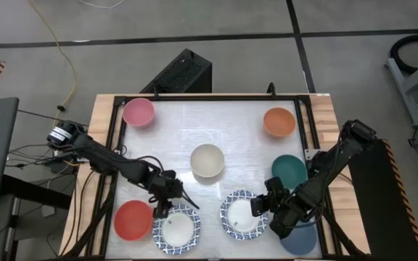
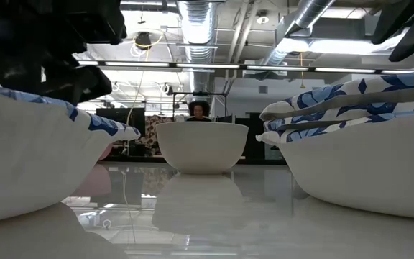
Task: Nest bowls inside each other
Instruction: Stack the white patterned bowl on top of the white patterned bowl
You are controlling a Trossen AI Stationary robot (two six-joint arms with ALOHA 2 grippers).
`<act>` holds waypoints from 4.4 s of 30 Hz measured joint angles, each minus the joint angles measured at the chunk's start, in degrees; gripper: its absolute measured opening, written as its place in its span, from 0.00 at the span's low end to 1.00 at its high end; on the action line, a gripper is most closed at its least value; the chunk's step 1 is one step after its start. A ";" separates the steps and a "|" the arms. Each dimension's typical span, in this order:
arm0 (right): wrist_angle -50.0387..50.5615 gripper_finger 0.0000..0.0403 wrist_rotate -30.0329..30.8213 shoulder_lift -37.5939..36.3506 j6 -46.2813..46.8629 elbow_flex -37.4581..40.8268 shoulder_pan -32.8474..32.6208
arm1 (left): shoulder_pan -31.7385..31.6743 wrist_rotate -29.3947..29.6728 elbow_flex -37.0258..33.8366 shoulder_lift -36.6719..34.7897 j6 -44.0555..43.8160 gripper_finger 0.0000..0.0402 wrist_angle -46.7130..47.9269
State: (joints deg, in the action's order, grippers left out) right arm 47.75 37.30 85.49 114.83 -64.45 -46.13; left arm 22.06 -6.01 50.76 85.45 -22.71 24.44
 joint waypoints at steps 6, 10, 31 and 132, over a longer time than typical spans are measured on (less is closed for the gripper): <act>-0.03 0.34 0.00 0.02 0.20 0.00 0.00 | 0.02 -0.78 0.00 0.00 -0.69 0.45 -0.15; -0.28 0.34 0.00 0.02 0.20 0.00 -0.01 | 0.51 -0.60 0.00 1.48 -0.63 0.45 -2.22; -1.57 0.34 0.07 0.02 0.22 0.00 0.43 | 0.24 -6.29 0.08 7.69 -5.61 0.13 -1.39; 4.22 0.01 -14.65 -10.76 -17.99 0.02 10.95 | -15.99 9.06 30.40 4.62 -11.31 0.63 7.28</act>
State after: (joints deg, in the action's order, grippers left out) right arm 51.97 22.65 74.74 96.84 -64.42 -35.18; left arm 6.08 3.05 81.17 90.07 -34.02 31.71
